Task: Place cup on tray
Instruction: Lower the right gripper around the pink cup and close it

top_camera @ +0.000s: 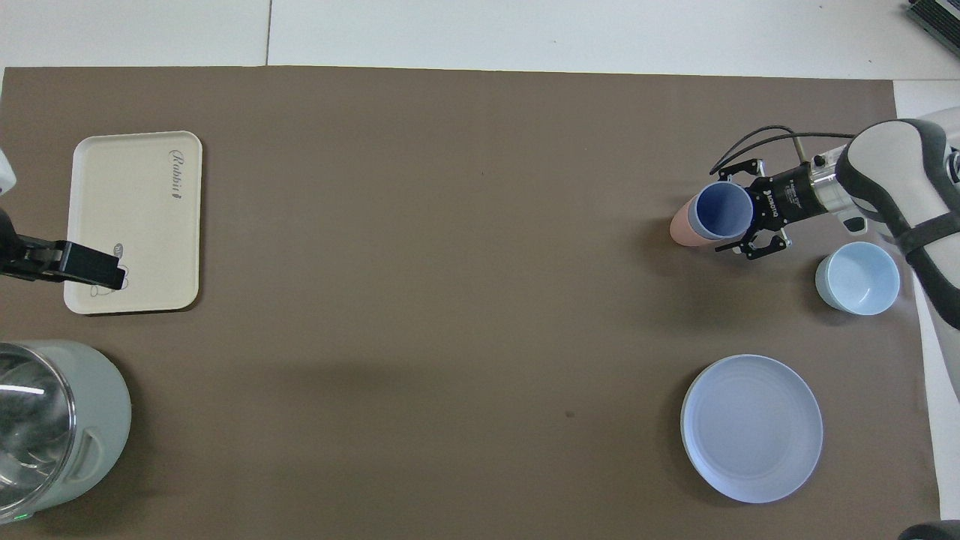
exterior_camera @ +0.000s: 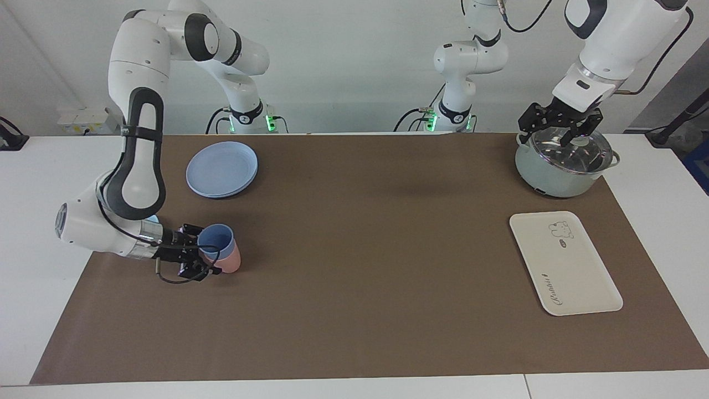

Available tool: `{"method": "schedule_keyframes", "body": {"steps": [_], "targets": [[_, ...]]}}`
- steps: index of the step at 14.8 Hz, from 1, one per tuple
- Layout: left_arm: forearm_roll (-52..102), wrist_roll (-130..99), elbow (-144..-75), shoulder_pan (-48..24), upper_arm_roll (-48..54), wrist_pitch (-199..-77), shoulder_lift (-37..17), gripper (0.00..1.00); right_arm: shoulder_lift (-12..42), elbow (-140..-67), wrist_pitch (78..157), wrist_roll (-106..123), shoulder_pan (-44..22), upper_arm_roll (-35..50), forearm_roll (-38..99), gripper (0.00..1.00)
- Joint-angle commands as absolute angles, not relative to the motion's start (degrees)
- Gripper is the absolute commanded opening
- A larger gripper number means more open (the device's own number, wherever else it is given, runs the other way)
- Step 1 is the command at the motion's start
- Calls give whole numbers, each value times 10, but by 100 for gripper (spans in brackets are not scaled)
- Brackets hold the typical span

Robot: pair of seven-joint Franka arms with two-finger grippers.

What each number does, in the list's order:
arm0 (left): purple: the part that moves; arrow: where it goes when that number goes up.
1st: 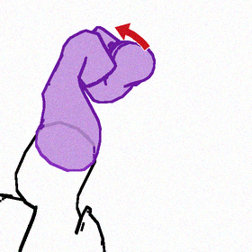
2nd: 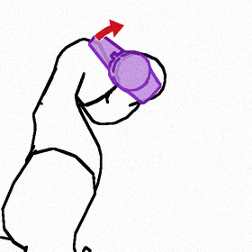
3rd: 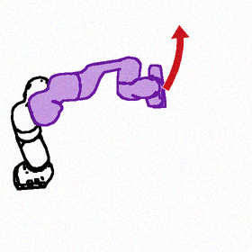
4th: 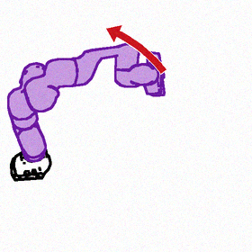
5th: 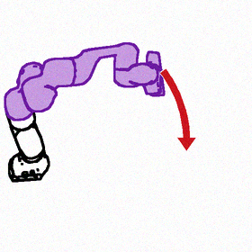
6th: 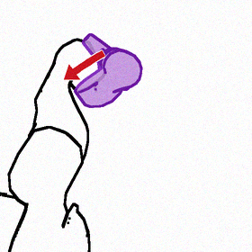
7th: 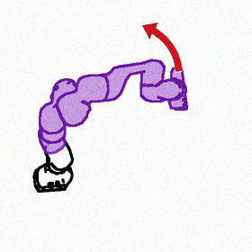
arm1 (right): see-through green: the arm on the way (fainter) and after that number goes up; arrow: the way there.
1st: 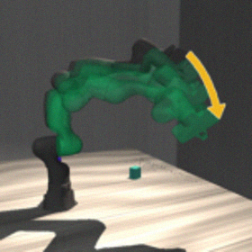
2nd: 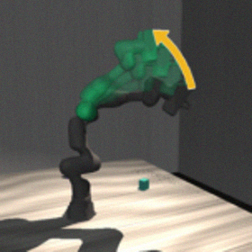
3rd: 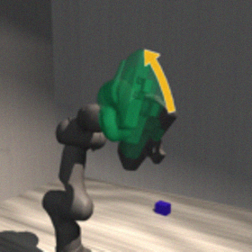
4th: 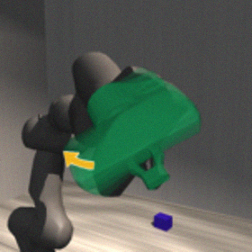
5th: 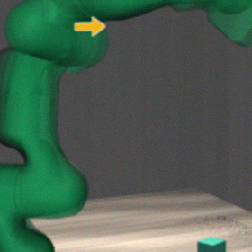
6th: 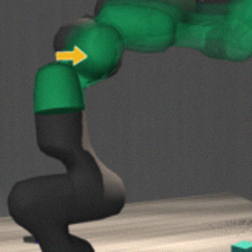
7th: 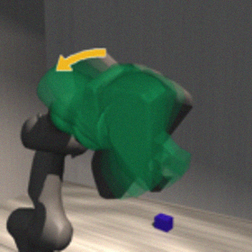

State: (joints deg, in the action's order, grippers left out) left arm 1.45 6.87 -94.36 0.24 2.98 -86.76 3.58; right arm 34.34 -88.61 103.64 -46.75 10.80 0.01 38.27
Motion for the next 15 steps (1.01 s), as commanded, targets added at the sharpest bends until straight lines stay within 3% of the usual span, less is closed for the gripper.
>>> {"method": "schedule_keyframes", "body": {"steps": [1,3,6,15], "targets": [[19,62,-965,-5,25,-876,54,100,325,-912,1043,-467,113,5,404,89],[19,62,-965,-5,26,-876,54,100,325,-913,1047,-467,110,5,416,89],[19,62,-965,-4,26,-876,54,100,316,-950,1116,-466,108,5,466,89],[19,60,-967,-5,26,-877,54,100,290,-993,1087,-432,94,7,475,89]]}}
